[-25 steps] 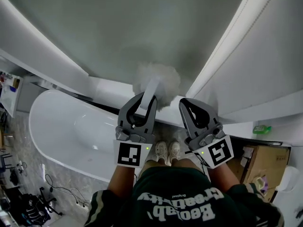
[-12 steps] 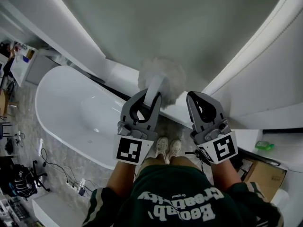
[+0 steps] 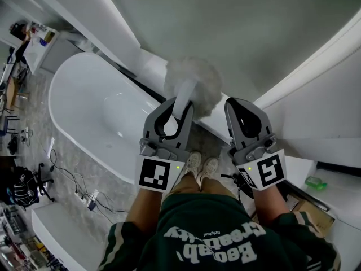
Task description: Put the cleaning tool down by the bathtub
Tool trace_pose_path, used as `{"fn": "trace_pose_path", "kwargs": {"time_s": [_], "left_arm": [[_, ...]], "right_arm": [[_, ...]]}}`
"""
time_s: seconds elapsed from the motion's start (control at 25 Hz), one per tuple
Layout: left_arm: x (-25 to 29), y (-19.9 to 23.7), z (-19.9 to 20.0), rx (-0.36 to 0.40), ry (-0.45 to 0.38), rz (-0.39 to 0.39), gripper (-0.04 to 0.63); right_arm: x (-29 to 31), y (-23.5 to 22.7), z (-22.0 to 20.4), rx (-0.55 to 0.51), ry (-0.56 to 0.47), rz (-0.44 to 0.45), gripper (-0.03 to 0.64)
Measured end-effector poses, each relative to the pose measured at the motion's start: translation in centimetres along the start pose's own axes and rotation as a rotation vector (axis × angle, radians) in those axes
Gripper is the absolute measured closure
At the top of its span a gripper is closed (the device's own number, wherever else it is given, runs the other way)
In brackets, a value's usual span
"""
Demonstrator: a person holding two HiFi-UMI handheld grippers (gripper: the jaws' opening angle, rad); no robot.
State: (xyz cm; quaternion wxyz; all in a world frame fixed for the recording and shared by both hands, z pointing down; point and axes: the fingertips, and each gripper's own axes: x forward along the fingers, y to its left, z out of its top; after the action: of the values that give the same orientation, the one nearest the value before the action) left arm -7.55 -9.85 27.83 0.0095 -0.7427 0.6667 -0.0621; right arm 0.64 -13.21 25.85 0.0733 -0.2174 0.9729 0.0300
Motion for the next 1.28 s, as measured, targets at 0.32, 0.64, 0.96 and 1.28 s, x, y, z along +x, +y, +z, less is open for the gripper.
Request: {"fn": "trace_pose_path", "kwargs": {"time_s": [0.32,0.64,0.96,1.28], "left_arm": [[-1.2,0.1,-1.3,-0.016,0.018,0.055,0.5],[-1.5,1.7,-2.4,-0.027,0.028,0.07,0.499],[-0.4,4.3,-4.5,-0.048,0.04,0.066,0.499],[2.8,8.1,-8.1,-0.052,0.105,0.044,0.499]], "right_arm": [[0.4,1.2,-1.1,0.024,0.012,0.058,0.601],[2.2,2.7,-1.5,0.003,0.024,0.096,0.601],[4.8,3.0,-2.6,-0.014,0.044,0.089,0.601],[8.6,1.1,-6.0,0.001,0.101,0.054,0.601]]}}
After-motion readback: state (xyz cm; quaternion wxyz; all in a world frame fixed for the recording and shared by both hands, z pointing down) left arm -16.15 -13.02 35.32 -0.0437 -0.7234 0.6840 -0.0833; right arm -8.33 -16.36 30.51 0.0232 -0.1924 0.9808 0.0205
